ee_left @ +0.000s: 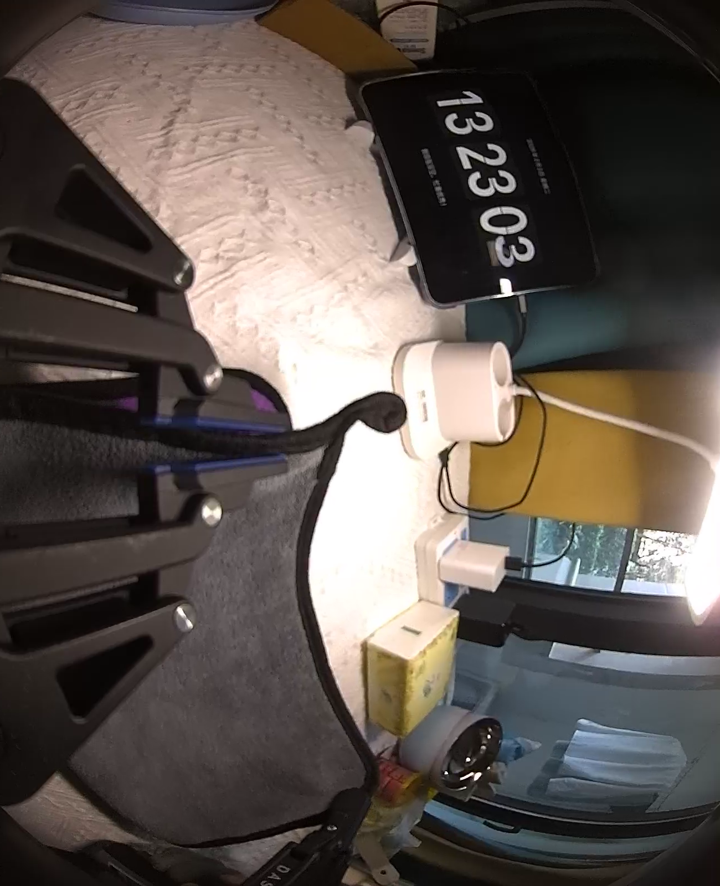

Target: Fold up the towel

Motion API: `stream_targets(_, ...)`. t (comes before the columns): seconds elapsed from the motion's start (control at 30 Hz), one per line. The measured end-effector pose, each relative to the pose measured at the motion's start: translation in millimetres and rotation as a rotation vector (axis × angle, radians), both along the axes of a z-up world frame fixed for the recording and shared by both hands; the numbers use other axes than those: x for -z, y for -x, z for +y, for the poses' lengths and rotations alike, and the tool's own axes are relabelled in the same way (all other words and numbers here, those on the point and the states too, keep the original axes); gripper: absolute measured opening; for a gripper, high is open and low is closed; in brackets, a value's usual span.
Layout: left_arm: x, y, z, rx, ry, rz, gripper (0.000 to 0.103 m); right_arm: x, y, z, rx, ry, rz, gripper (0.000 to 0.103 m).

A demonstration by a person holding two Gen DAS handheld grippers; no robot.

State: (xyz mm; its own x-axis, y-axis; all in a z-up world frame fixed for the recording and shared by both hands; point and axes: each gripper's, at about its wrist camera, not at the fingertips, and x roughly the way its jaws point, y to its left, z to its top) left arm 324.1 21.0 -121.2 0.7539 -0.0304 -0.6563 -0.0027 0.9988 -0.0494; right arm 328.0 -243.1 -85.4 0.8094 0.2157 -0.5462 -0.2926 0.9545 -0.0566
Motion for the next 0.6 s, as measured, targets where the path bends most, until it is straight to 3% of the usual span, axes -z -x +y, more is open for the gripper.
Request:
stream_targets(0.3,24,-15,6,-0.032,-0.007,0.081,0.011,21,-15,-1,0.043,0.035,0.06,0.005)
stream_targets(0.43,38,-25,8,-0.043,-0.01,0.153,0.014,29,-25,-1,0.059,0.054,0.114,0.005)
stream_targets(0.6,38,-24,8,-0.048,-0.017,0.15,0.017,34,-31,-5,0.084,0.053,0.153,0.005)
